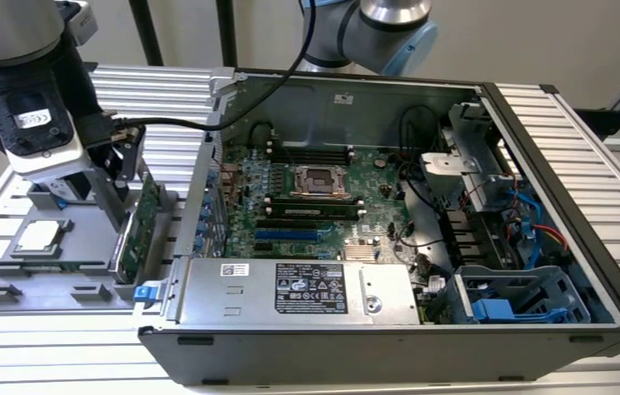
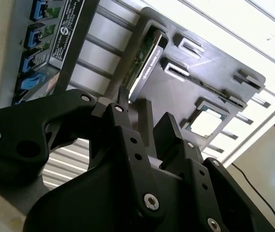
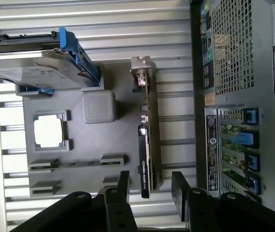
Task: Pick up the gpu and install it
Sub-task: 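Pick up the gpu and move the gpu toward the slot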
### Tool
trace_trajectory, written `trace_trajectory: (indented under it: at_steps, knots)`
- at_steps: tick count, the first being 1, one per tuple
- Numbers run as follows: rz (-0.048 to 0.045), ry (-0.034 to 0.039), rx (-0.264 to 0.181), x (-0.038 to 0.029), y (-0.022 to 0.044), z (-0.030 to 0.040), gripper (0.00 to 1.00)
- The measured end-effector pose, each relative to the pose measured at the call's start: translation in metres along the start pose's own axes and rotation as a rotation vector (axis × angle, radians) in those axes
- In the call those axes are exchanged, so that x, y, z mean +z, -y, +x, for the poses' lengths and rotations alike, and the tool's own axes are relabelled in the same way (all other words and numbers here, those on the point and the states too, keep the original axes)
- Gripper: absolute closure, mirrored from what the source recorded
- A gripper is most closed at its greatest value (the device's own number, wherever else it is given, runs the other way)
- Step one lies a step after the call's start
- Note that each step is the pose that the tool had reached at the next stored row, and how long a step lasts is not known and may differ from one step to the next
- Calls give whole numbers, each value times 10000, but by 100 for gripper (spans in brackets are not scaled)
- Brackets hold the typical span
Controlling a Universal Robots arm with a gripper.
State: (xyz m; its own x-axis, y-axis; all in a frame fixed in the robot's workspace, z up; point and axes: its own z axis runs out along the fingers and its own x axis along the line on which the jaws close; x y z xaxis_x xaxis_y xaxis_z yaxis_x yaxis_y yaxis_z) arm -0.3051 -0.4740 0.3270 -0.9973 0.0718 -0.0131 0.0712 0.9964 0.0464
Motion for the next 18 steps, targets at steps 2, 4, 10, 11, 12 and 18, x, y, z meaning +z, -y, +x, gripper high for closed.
trace_trajectory:
  at_steps: [2, 4, 10, 11, 12, 18]
  knots:
    - [0, -1, -2, 8, 1, -1, 0]
    - [1, -1, -2, 16, 1, -1, 0]
    - [0, 0, -2, 41, 2, 0, 0]
    - [0, 0, -2, 45, 2, 0, 0]
    - [-1, 0, 0, 50, 2, 1, 0]
    - [0, 0, -3, 74, 4, 0, 0]
